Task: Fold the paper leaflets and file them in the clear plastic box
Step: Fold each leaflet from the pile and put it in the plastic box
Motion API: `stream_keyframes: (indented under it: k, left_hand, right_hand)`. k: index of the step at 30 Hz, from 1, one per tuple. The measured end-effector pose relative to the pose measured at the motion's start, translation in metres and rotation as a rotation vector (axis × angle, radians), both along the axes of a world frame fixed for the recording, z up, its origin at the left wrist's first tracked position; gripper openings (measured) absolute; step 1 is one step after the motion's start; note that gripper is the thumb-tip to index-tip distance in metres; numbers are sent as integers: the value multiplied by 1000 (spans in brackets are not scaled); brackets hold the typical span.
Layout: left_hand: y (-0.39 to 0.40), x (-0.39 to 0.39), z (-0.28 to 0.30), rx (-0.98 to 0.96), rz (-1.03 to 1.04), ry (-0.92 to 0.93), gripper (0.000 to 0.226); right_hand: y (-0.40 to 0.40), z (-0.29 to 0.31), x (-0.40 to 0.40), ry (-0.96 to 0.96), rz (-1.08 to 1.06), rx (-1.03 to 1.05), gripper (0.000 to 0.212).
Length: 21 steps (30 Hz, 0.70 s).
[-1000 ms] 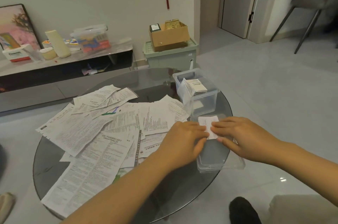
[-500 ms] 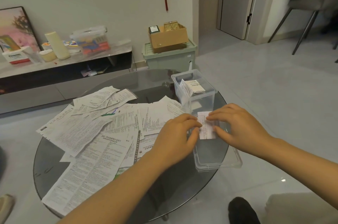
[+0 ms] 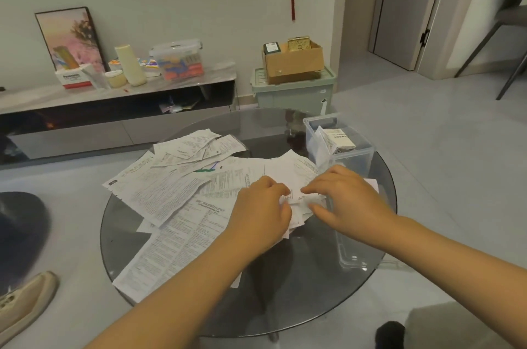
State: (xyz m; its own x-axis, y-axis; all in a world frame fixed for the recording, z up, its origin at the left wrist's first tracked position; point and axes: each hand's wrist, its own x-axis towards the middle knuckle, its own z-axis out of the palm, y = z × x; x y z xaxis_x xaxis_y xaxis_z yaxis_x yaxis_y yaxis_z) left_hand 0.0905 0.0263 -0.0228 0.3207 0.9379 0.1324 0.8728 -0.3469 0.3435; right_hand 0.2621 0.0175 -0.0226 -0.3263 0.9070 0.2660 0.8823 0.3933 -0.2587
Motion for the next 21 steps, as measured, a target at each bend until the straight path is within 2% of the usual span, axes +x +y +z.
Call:
stream_keyframes:
  k: [3,6,8,13,17,21]
  left_hand:
    - [0,-13,-5,-114,144,290,45]
    - [3,-30,-13,-284,255,384,59]
    - [4,-39,-19,-330,280,334,64]
    - [1,-48,-23,-182,193,118,60]
    - [-2,-49,-23,-145,151,-95,65]
    - [1,-55,-16,-156,162,-293,55]
  right_hand:
    - [9,-6,-16,-31,51,-46,40]
    - [19,-13,-32,-51,79,-114,42]
    - [22,-16,-40,-67,103,-139,43]
    - [27,-19,-50,-98,138,-136,41]
    - [29,-19,-52,-92,130,-129,41]
    - [30,-18,-54,-44,138,-125,45]
